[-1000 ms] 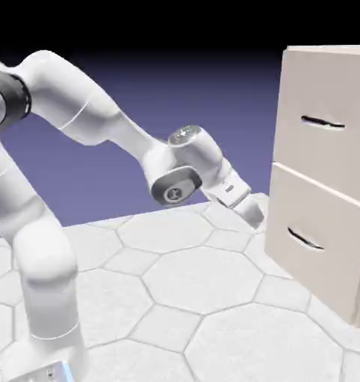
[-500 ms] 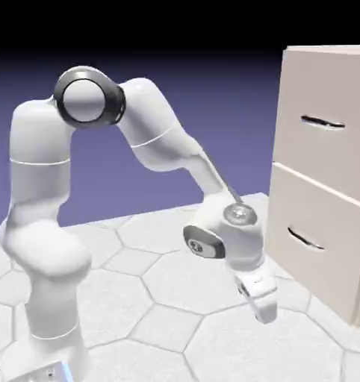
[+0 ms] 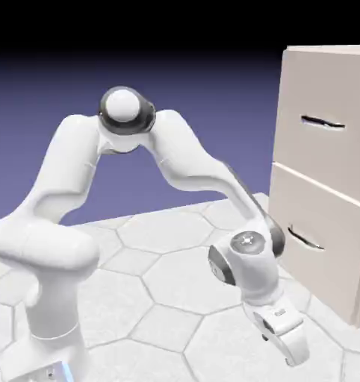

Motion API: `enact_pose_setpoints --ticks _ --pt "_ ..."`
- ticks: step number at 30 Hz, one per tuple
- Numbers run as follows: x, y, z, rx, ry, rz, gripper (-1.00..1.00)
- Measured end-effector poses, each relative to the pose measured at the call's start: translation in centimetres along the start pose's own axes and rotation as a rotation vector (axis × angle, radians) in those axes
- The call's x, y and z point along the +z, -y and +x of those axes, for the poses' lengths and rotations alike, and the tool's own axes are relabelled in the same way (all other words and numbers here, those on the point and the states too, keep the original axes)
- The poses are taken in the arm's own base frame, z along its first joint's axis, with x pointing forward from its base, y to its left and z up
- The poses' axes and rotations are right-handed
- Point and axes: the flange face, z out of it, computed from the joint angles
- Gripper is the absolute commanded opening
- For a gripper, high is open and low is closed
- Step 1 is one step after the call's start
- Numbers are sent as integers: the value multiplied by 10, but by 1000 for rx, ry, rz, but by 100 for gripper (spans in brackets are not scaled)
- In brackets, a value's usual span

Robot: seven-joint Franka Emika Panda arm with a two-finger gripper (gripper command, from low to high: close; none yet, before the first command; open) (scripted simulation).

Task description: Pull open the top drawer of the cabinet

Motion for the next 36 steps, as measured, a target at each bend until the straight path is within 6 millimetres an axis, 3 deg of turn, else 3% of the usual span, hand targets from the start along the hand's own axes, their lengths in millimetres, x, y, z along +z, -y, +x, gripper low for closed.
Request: enact_pose_setpoints --ticks 6,11,17,20,23,25,30,31,33,36 --pt "-44 25 48 -201 -262 -5 0" --pt "-100 77 82 -429 -523 10 0" --pt "-189 176 94 -760 -877 51 0" --pt "-240 237 80 -942 -1071 81 0" --pt "-293 301 49 -1129 -1275 119 0" --pt "-300 310 44 -1154 -1304 124 0" --pt "-283 342 77 -1154 -1304 124 0" --pt "-283 343 78 -1154 -1304 125 -100" --pt "-283 343 78 -1154 -1304 125 -100" --pt "-293 324 58 -1155 -1301 124 -100"
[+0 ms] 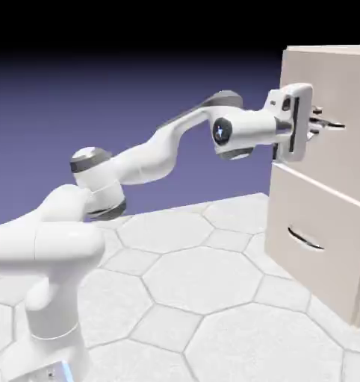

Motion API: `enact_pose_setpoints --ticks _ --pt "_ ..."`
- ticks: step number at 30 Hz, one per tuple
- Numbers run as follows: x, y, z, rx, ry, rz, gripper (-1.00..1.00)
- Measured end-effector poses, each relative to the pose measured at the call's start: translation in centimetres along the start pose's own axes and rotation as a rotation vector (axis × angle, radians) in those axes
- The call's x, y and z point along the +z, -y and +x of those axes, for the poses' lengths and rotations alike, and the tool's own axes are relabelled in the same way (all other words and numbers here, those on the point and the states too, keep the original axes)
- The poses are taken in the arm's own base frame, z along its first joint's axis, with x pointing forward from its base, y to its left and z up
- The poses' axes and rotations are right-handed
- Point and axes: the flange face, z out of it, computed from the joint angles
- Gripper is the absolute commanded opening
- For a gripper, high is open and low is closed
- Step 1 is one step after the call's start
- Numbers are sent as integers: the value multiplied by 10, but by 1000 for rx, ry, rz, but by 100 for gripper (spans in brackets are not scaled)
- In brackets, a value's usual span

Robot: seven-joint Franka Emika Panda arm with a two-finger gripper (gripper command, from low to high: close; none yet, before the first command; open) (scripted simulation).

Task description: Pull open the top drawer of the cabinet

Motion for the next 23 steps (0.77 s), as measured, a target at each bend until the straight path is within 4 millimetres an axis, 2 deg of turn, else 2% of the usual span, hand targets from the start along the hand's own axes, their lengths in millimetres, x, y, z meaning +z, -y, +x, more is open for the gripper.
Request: enact_pose_setpoints --ticks 10,19,20,22,23 --pt "-109 0 0 0 0 0 -100" --pt "-226 0 0 0 0 0 -100" --pt "-233 0 -1 0 0 0 100" --pt "-233 0 0 0 -2 -1 100" --pt "-243 0 1 0 -3 -3 100"
